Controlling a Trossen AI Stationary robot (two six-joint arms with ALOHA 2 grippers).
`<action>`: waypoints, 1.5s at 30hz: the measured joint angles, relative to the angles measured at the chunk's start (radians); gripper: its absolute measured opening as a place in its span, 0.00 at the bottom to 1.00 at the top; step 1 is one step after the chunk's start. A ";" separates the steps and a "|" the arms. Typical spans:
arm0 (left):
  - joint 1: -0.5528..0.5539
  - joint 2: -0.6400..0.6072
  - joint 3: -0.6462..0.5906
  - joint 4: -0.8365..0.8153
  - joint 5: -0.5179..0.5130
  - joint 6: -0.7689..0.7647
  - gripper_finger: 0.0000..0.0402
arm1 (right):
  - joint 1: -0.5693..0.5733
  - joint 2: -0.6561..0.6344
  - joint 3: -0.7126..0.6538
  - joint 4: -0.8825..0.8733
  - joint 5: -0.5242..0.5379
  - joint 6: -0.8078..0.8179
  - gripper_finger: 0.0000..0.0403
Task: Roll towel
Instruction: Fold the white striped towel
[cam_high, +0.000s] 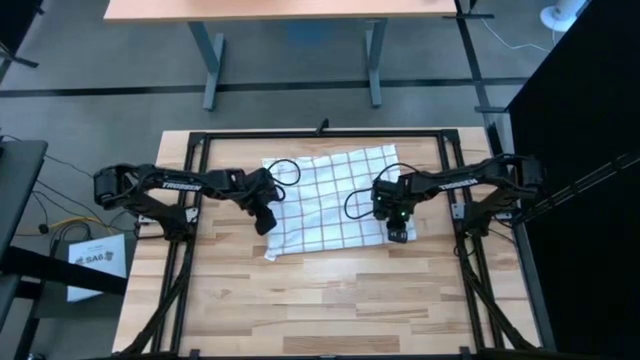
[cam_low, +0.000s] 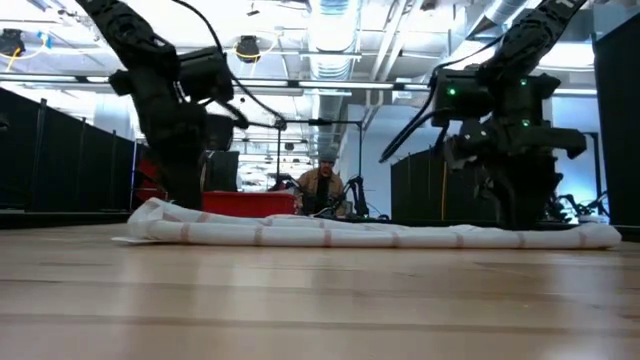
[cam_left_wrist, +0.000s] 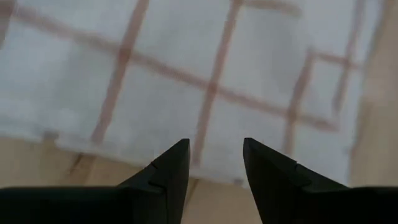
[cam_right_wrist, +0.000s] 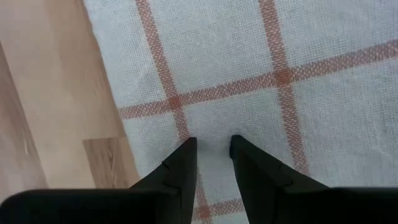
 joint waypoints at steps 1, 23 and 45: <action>0.005 0.000 -0.013 -0.003 0.001 0.003 0.34 | -0.006 -0.002 -0.004 0.001 -0.002 -0.003 0.23; 0.067 0.007 -0.014 0.039 0.048 0.095 0.34 | -0.024 0.001 -0.009 -0.016 0.000 -0.018 0.23; 0.037 0.145 0.016 -0.028 0.009 0.192 0.34 | -0.036 -0.002 -0.011 -0.019 -0.008 -0.018 0.23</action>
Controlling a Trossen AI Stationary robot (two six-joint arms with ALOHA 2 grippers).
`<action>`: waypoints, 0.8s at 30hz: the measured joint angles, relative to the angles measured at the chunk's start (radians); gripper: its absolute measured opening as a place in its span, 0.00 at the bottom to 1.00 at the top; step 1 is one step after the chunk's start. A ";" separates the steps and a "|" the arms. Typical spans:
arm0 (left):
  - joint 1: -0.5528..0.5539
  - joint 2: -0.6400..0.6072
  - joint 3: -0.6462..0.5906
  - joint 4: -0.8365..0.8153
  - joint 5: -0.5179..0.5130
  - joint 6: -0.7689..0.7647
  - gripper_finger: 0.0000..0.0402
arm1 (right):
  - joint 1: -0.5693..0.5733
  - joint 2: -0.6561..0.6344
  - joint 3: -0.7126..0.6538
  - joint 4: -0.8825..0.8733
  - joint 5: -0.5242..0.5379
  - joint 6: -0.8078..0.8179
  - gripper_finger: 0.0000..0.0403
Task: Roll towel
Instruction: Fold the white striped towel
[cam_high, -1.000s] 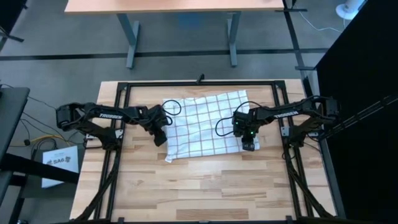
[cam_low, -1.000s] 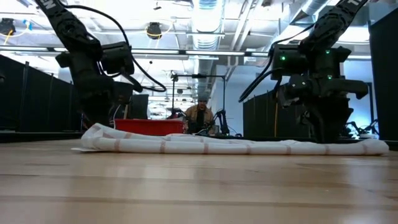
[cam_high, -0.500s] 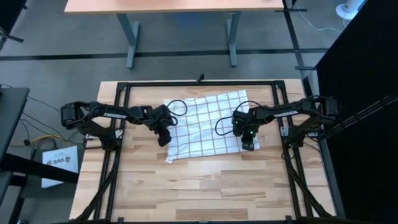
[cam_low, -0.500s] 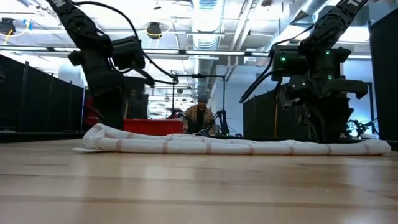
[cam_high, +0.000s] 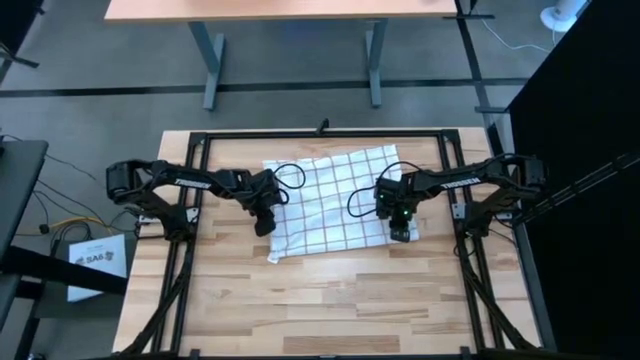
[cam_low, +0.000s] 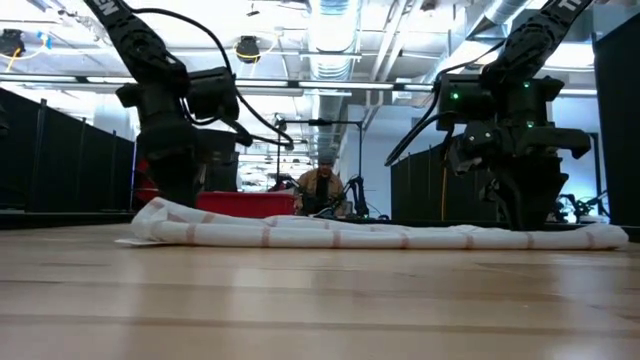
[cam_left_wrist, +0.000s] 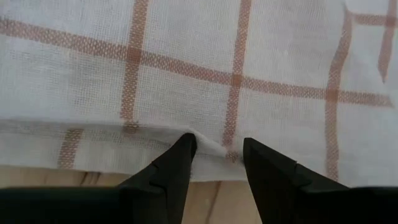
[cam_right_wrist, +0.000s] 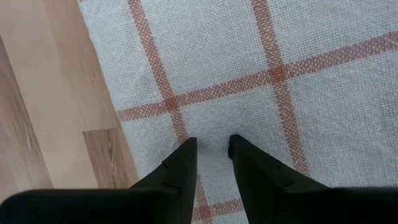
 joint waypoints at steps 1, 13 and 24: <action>0.005 0.000 0.000 -0.005 0.002 0.005 0.34 | 0.000 0.000 0.000 0.000 0.000 0.000 0.23; 0.088 -0.017 0.005 -0.120 -0.003 0.056 0.34 | -0.001 0.000 0.001 -0.005 0.000 -0.009 0.23; 0.082 -0.144 0.213 -0.310 -0.061 0.090 0.34 | -0.006 0.004 0.082 0.021 0.020 -0.079 0.23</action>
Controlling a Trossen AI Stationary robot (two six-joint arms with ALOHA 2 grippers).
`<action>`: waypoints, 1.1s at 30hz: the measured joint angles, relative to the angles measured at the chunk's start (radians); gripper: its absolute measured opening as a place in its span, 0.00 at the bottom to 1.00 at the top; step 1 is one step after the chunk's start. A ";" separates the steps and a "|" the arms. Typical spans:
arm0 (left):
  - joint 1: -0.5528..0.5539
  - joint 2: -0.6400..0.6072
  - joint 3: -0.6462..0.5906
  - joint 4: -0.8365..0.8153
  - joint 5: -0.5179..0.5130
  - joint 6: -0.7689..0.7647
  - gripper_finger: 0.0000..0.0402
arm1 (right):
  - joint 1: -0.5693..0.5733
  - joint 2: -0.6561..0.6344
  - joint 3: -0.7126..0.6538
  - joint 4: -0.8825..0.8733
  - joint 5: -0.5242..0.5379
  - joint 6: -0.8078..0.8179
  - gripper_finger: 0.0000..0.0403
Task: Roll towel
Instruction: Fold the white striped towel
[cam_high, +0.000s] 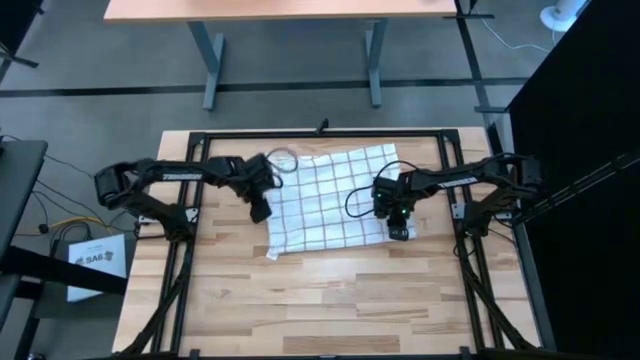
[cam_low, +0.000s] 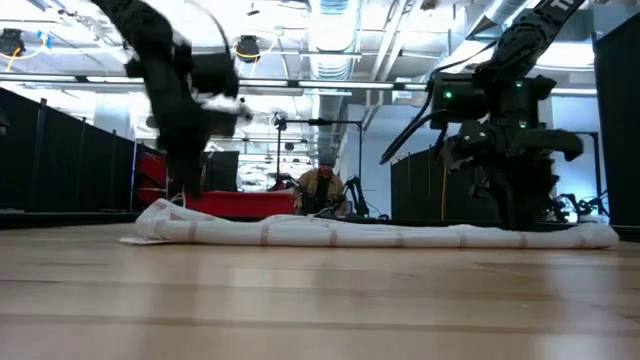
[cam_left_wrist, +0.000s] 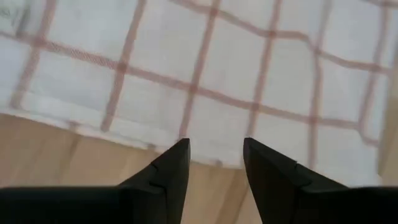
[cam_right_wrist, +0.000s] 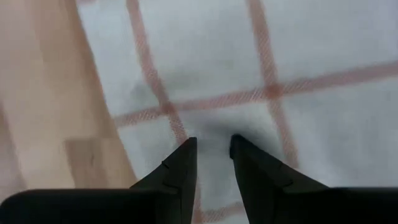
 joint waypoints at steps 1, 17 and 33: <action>-0.004 -0.009 0.030 -0.030 -0.004 0.016 0.34 | -0.001 0.000 0.012 0.003 0.002 -0.008 0.23; -0.387 0.083 0.140 -0.061 -0.124 -0.073 0.34 | 0.056 -0.010 0.055 -0.190 -0.015 -0.115 0.23; -0.505 0.258 0.116 0.019 -0.229 -0.307 0.34 | 0.064 -0.020 -0.044 -0.156 -0.020 -0.087 0.23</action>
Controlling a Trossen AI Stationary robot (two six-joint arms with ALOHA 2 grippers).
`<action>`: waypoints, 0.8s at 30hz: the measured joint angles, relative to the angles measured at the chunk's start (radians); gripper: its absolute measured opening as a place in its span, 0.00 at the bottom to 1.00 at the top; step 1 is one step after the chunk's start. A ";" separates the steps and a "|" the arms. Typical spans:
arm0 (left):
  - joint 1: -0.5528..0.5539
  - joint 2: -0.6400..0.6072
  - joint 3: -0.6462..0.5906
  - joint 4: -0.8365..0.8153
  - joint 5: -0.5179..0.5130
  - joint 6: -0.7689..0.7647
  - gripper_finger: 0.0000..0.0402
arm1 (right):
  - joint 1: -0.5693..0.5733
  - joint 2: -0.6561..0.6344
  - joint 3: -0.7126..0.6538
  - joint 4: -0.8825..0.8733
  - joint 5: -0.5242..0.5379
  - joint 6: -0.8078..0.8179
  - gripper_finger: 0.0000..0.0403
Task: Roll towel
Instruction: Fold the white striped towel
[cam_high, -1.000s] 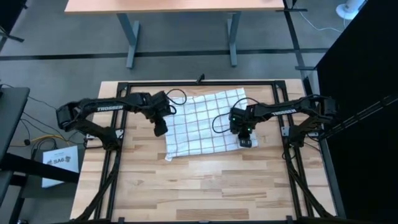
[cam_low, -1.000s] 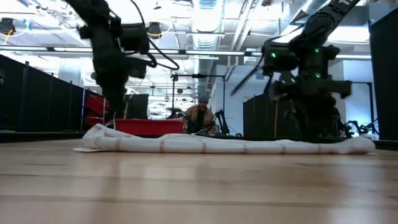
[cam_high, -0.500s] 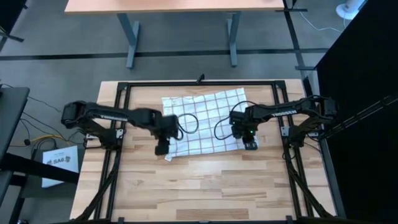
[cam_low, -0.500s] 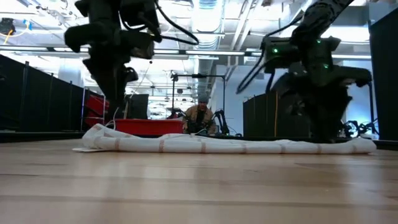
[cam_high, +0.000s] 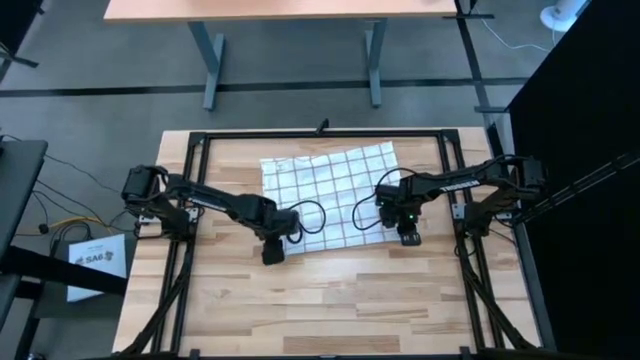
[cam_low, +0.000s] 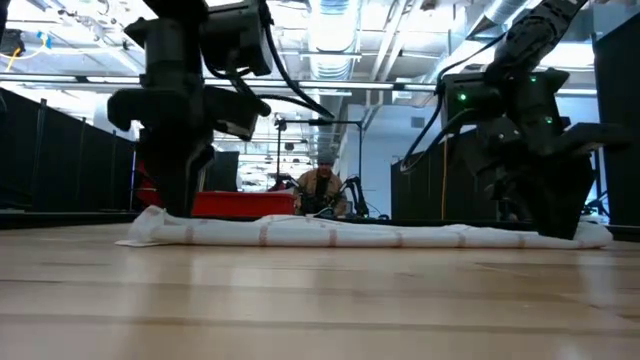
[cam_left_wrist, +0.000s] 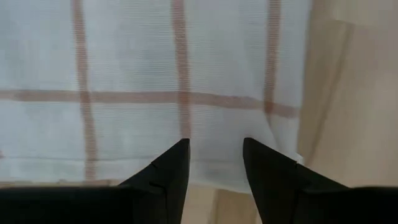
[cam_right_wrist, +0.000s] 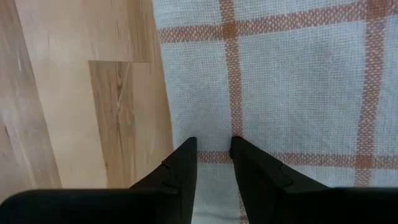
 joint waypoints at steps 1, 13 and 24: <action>-0.011 0.001 -0.003 -0.001 -0.007 -0.009 0.34 | 0.001 0.000 -0.001 0.001 0.000 0.001 0.23; -0.027 -0.047 -0.215 0.178 -0.065 -0.086 0.34 | -0.002 0.000 -0.004 0.006 0.000 0.001 0.23; -0.002 -0.185 -0.163 0.023 -0.134 -0.033 0.34 | -0.027 -0.026 0.053 -0.030 0.012 -0.008 0.23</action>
